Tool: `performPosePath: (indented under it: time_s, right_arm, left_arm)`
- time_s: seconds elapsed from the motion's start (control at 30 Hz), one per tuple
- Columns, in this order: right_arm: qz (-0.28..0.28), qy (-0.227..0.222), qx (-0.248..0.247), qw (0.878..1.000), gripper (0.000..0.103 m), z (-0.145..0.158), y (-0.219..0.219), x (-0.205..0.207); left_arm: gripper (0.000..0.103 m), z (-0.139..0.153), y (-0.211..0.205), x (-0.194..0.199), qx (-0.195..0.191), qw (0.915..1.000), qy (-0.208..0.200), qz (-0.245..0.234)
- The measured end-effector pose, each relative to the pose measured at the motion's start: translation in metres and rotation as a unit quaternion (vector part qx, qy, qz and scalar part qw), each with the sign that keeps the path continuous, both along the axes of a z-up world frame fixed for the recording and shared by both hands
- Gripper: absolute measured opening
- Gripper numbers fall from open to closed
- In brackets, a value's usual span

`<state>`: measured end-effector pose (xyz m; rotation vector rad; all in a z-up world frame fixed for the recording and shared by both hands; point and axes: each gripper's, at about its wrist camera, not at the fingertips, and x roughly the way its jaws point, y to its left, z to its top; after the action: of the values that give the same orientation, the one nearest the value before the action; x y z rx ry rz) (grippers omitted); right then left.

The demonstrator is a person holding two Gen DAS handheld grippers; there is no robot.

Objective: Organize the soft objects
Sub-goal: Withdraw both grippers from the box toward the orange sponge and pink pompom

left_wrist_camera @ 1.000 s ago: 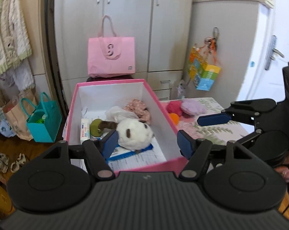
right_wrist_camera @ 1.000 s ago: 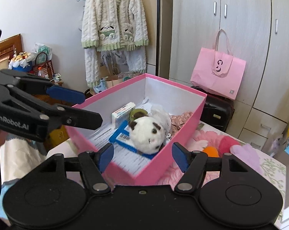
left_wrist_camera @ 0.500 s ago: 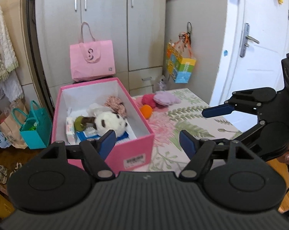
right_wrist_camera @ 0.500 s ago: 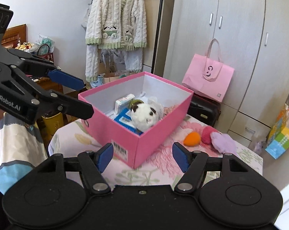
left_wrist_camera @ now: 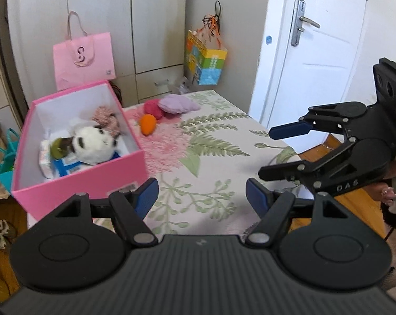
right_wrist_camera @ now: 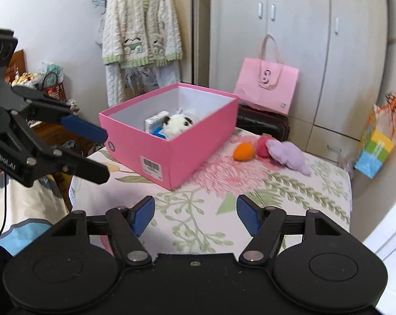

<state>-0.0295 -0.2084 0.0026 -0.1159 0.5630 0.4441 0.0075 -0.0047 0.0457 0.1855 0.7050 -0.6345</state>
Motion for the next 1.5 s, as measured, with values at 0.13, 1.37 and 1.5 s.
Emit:
performPosePath:
  time_s: [0.13, 1.37, 1.5]
  right_arm:
    - [-0.016, -0.003, 0.028, 0.999, 0.074, -0.010, -0.024, 0.000]
    - [0.016, 0.023, 0.100, 0.995, 0.074, -0.040, -0.099, 0.246]
    - [0.045, 0.039, 0.088, 0.994, 0.073, -0.042, -0.087, 0.296]
  left_arm:
    - [0.073, -0.013, -0.017, 0.006, -0.007, 1.0000, 0.002, 0.004]
    - [0.071, -0.115, -0.131, 0.204, 0.001, 0.9733, -0.085, 0.213]
    - [0.071, -0.119, -0.135, 0.220, 0.024, 0.9661, -0.099, 0.237]
